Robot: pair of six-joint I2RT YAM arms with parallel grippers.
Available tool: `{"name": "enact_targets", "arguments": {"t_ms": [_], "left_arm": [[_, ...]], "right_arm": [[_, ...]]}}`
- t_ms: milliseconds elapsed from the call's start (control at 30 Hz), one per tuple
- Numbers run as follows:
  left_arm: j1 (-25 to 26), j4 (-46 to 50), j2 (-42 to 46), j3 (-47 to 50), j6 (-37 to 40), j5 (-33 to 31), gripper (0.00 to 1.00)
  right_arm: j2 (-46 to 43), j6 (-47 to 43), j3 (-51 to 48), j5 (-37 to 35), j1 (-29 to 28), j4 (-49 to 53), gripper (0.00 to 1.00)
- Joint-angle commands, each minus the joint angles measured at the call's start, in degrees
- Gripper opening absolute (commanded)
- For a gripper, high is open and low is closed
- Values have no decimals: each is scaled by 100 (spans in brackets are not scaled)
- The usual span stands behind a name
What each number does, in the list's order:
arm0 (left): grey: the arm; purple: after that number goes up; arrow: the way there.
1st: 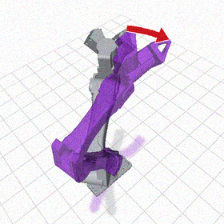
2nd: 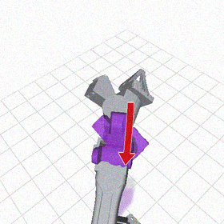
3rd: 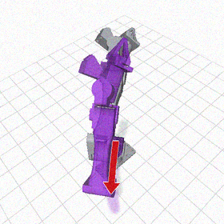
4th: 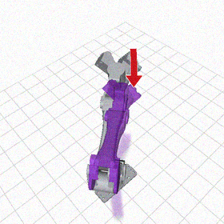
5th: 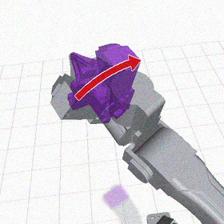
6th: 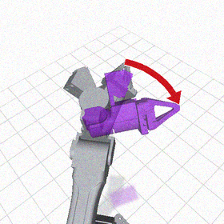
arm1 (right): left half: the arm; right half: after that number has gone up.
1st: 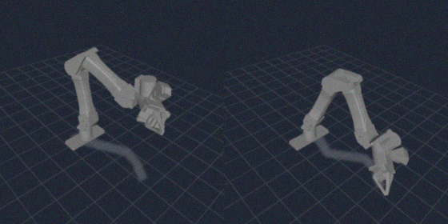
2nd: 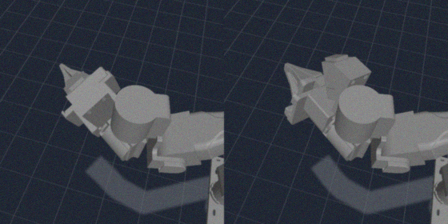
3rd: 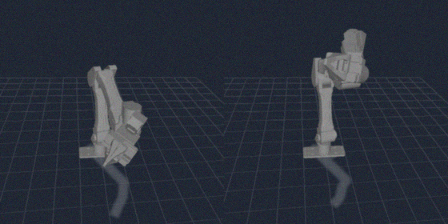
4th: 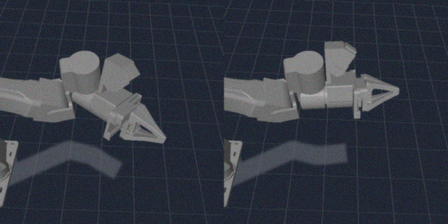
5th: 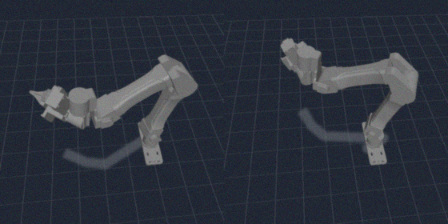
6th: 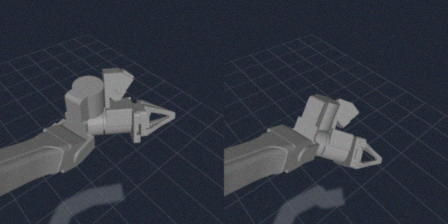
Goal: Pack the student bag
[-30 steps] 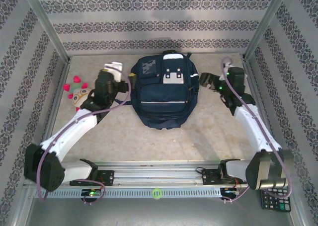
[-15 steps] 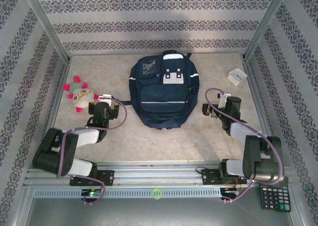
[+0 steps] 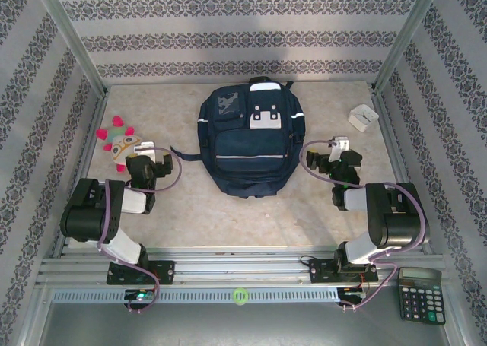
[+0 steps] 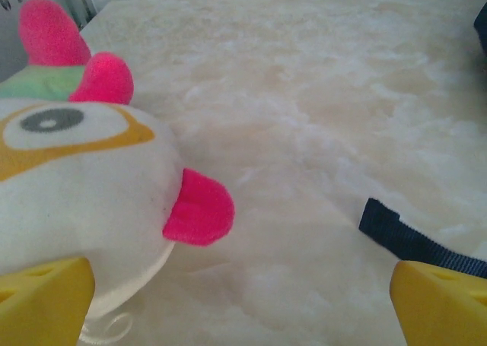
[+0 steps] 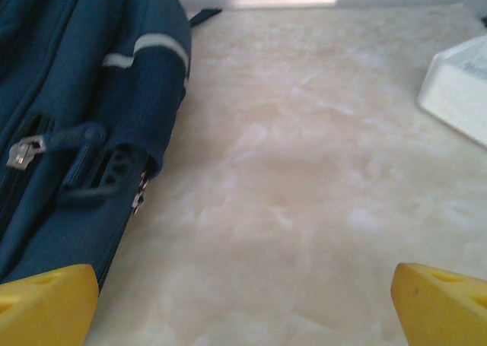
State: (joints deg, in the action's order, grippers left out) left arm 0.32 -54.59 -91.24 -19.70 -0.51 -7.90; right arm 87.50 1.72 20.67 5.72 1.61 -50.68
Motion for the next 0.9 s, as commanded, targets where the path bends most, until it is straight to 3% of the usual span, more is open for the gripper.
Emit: {"name": "enact_targets", "arguments": {"t_ms": [0,867], "left_arm": [[-1,-284,40,-48,-168,162,99],[3,-274,-6,-98,-6,480,99]], "right_arm": [[-2,58,104,-287,-74,-303,98],[-4,58,113,-283,-73,-285,98]]}}
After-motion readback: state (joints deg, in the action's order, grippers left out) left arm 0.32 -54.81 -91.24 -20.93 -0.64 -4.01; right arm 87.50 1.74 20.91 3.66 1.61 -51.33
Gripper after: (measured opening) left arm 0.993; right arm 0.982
